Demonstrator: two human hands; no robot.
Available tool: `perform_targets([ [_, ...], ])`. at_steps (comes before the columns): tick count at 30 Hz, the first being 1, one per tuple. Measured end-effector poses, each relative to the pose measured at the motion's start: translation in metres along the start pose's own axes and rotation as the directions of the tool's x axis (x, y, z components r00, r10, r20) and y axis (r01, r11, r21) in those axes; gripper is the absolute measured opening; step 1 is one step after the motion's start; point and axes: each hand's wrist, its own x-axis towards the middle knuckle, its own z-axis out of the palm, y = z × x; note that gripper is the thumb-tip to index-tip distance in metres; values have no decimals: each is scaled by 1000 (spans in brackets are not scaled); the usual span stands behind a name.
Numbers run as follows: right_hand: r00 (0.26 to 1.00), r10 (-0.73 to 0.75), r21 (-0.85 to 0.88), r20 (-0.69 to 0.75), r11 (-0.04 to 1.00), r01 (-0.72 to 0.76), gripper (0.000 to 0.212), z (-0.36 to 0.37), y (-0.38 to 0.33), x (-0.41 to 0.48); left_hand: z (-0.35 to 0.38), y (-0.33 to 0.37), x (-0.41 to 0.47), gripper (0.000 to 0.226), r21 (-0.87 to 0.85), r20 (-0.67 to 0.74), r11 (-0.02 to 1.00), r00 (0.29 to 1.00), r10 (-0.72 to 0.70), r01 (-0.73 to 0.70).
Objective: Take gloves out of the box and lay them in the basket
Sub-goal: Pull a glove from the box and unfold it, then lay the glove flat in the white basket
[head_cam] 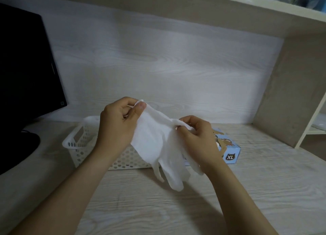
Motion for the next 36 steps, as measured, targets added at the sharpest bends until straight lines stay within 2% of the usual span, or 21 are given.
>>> perform_targets([
  [2,998,-45,-155,-38,987,39,17,6,-2,7,-3,-3,3,10,-9,-6,999,999,-36,36],
  [5,992,-114,-372,-54,924,86,16,18,-9,20,-8,-5,5,12,-3,-1,996,996,-86,86],
  [9,993,-115,-509,10,854,104,21,36,-21,39,-18,-11,8,17,137,21,989,998,-67,63],
  [13,991,-79,-571,105,811,125,17,55,-25,61,-27,-16,14,30,295,-18,943,988,-155,154],
  [16,980,-77,-616,184,768,176,19,72,-24,74,-33,-25,19,28,364,-54,906,976,-211,216],
  [21,940,-47,-670,338,689,276,21,98,-22,88,-48,-36,26,28,512,-15,823,961,-277,245],
  [25,885,24,-695,465,629,348,19,116,-16,95,-57,-33,29,24,632,60,708,891,-449,314],
  [28,816,101,-691,569,597,408,25,126,-12,96,-60,-30,26,7,799,108,554,852,-513,232],
  [30,800,118,-705,588,559,436,30,129,-13,97,-60,-34,27,11,861,107,469,830,-547,197],
  [32,822,93,-720,562,544,431,34,128,-15,98,-58,-38,28,14,890,102,418,812,-574,184],
  [36,892,38,-771,450,521,367,33,120,-27,102,-56,-43,28,12,908,127,391,793,-596,149],
])
